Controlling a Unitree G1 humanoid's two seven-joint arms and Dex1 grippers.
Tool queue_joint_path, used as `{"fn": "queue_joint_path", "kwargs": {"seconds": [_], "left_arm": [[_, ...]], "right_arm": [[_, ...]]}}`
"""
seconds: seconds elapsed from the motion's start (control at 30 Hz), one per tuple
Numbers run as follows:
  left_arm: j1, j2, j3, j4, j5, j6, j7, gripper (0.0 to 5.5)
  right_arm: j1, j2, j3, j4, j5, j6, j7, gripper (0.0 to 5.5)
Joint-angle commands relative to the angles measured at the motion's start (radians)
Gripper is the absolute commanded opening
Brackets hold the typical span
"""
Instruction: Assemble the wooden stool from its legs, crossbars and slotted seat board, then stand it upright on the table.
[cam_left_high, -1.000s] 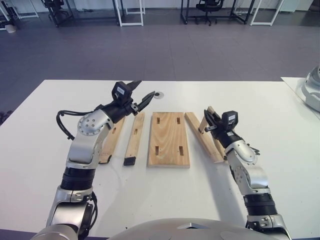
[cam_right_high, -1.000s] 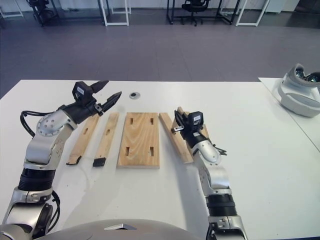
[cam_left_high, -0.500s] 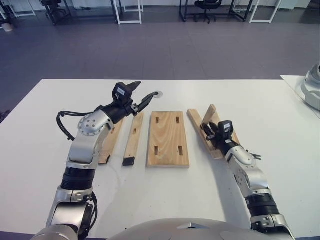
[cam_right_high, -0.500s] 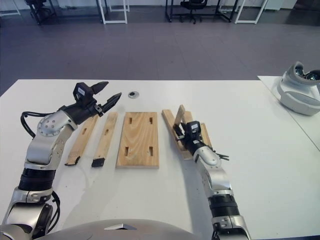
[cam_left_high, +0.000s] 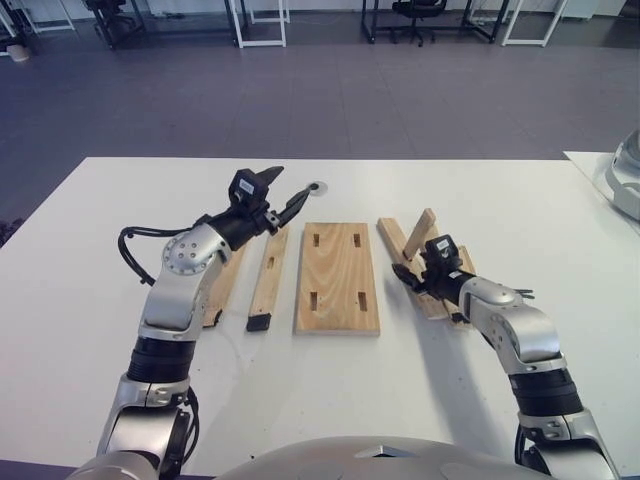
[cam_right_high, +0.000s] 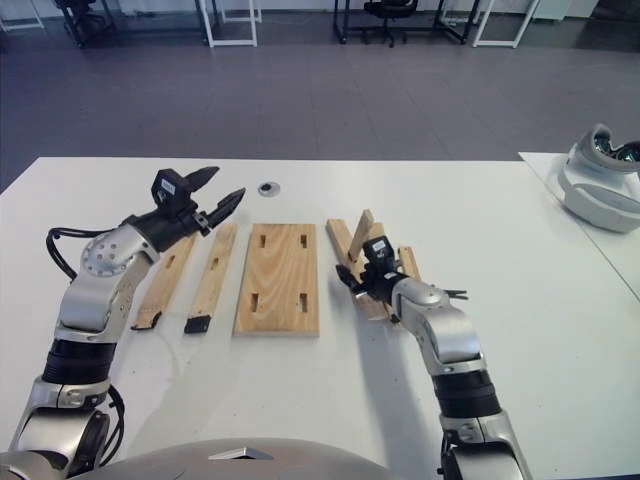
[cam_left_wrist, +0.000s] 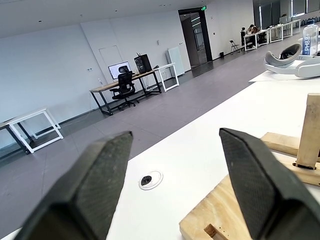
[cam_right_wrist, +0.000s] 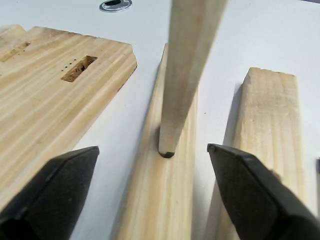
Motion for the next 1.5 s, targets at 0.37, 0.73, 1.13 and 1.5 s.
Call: {"fn": "queue_joint_path", "kwargs": {"seconds": [0.37, 0.73, 1.13, 1.5], "left_arm": [[0.005, -0.001, -0.013, 0.0, 0.011, 0.0, 0.006, 3.15], [-0.014, -0.05, 0.033, 0.006, -0.073, 0.051, 0.026, 3.15], [-0.081, -0.332, 0.299, -0.02, -0.858, 0.496, 0.234, 3.15], [-0.078, -0.319, 0.284, -0.026, -0.938, 0.516, 0.278, 2.29]], "right_arm": [[-0.01, -0.069, 0.082, 0.023, -0.072, 0.049, 0.065, 2.34], [-0.058, -0.012, -0.073, -0.014, -0.024, -0.013, 0.032, 2.11], [-0.126, -0.012, 0.1, -0.259, -0.079, -0.364, 0.194, 2.11], [-0.101, 0.001, 0.127, -0.302, -0.049, -0.417, 0.257, 2.11]]}}
